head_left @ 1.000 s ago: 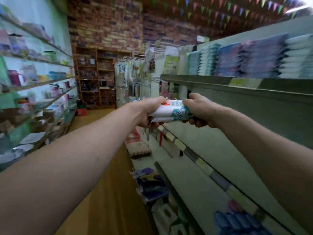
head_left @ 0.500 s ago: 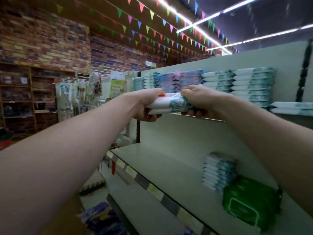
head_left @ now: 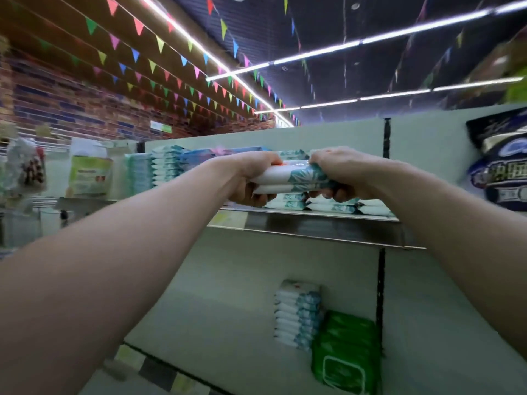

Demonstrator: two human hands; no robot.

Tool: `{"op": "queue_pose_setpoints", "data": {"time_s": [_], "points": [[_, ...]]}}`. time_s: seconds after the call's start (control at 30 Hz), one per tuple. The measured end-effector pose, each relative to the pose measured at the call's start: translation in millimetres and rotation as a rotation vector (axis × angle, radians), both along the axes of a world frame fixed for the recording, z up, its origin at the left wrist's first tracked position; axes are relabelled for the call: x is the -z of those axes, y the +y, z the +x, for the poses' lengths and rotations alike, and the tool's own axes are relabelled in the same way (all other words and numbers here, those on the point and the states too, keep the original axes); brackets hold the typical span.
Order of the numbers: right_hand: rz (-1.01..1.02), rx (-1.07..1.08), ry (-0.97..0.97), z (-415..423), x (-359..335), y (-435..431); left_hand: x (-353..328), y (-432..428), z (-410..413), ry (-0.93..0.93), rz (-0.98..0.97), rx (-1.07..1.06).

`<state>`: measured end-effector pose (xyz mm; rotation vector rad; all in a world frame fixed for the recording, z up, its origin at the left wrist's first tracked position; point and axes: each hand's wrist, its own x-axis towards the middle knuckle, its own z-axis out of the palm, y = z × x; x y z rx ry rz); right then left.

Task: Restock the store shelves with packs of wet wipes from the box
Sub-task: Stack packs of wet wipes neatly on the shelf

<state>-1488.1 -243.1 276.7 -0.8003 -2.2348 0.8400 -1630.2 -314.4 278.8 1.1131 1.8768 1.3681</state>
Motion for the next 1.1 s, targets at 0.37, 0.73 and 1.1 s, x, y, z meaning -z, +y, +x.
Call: {"op": "queue_pose_setpoints", "data": {"time_s": [0.37,0.73,1.1], "points": [[-0.027,0.237,-0.019,73,-15,52,-18,84,56,0.013,-0.055,0.236],[-0.068,0.374,-0.082,111,-18,122,-26,151,96,0.103,-0.079,0.284],[-0.125,0.48,-0.134,101,-24,192,-23,214,103,0.4,-0.024,0.196]]}}
